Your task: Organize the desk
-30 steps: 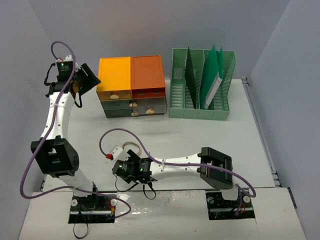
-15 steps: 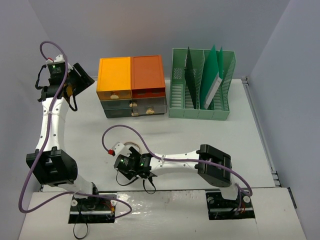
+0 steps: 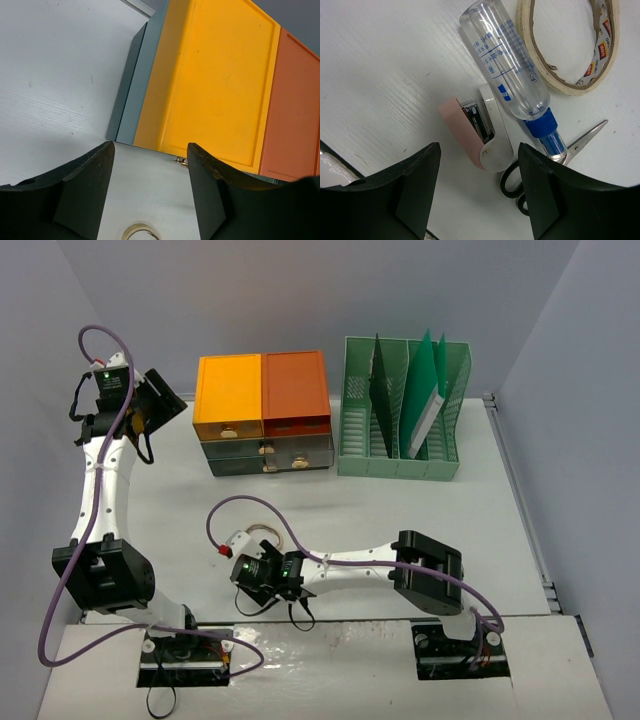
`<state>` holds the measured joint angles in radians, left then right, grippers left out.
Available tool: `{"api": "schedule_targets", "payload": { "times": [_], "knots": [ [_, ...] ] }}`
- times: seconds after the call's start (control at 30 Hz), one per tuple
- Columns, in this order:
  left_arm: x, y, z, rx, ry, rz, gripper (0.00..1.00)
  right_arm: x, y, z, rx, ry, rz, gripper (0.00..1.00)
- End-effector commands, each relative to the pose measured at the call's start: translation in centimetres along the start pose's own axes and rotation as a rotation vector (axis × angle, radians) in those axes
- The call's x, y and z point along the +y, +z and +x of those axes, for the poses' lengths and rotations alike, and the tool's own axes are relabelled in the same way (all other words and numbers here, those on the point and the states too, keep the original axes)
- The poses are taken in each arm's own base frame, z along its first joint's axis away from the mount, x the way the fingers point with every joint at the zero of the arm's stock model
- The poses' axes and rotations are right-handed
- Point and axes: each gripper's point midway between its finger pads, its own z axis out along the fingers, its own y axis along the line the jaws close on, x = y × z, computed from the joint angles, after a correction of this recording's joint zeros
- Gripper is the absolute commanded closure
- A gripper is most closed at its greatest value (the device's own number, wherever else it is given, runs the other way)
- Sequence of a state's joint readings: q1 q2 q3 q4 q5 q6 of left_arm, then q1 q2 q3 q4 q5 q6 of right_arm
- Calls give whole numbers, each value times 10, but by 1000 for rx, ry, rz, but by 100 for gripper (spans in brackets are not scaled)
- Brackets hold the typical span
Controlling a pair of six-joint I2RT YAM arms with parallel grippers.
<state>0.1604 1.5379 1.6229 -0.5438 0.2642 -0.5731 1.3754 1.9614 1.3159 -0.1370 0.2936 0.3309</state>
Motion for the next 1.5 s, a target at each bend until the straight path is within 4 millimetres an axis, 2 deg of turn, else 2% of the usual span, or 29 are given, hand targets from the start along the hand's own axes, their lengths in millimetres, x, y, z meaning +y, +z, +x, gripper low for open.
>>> {"api": "schedule_targets", "payload": {
  "times": [0.0, 0.43, 0.53, 0.87, 1.03, 1.17, 1.23, 1.27, 1.3, 1.4, 1.47],
  "knots": [
    [-11, -23, -24, -93, 36, 36, 44, 8, 1, -14, -51, 7, -26, 40],
    [-12, -24, -26, -96, 37, 38, 44, 15, 26, -3, -11, 3, -47, 42],
    [-11, -22, -25, -90, 37, 38, 44, 12, 25, -6, -25, 13, -30, 48],
    [-9, -17, -22, -83, 36, 33, 44, -3, 8, -17, -58, 47, 19, 82],
    [-7, -18, -23, -87, 34, 27, 44, -12, -19, -39, -102, 62, 45, 99],
    [-5, -17, -22, -88, 26, 25, 44, -20, -60, -82, -193, 89, 57, 100],
    [-4, -18, -23, -94, 26, 24, 44, -26, -71, -89, -205, 81, 74, 100],
    [-4, -18, -22, -91, 25, 23, 44, -27, -84, -105, -240, 86, 73, 100],
    [-4, -18, -23, -92, 26, 24, 44, -29, -91, -112, -257, 94, 76, 100],
    [-3, -18, -21, -88, 22, 22, 44, -44, -132, -152, -351, 118, 109, 100],
    [-3, -17, -21, -87, 22, 22, 44, -55, -149, -168, -383, 123, 153, 100]
  ]
}}
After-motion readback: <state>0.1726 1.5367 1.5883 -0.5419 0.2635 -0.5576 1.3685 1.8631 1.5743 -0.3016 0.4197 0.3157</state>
